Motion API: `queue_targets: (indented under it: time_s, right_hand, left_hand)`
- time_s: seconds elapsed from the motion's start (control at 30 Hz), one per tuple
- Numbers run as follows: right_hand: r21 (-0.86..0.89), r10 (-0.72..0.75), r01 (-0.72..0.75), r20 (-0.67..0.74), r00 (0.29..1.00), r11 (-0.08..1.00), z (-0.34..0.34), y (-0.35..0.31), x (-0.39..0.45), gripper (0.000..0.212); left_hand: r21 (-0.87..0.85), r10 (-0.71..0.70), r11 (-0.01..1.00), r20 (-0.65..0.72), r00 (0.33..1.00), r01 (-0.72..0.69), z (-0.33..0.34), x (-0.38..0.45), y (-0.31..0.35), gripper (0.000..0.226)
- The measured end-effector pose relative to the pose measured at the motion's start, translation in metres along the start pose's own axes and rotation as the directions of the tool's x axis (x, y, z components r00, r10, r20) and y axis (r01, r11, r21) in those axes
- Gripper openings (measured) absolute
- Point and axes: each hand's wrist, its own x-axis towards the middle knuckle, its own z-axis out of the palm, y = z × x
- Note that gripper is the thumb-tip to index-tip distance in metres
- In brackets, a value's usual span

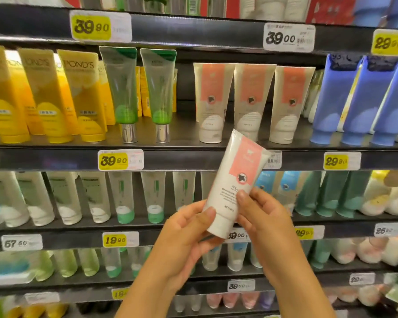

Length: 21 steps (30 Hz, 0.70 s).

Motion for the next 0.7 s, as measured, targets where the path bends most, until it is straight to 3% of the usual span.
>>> queue_targets:
  time_s: [0.23,0.53,0.7]
  right_hand:
    - [0.08,0.043,-0.039,-0.044,0.998,0.996,0.013,0.026,-0.019,0.045]
    - [0.062,-0.015,0.019,-0.074,0.997,0.998,0.022,0.036,-0.025,0.046]
    - [0.065,-0.033,0.038,-0.072,0.997,0.997,0.021,0.035,-0.019,0.05]
  left_hand:
    - [-0.046,-0.056,0.997,-0.034,0.998,0.054,-0.025,-0.016,-0.013,0.055]
    - [-0.211,-0.045,0.976,0.022,0.999,0.049,-0.036,-0.017,-0.025,0.043]
    - [-0.229,-0.056,0.971,0.031,0.998,0.061,-0.036,-0.012,-0.025,0.06]
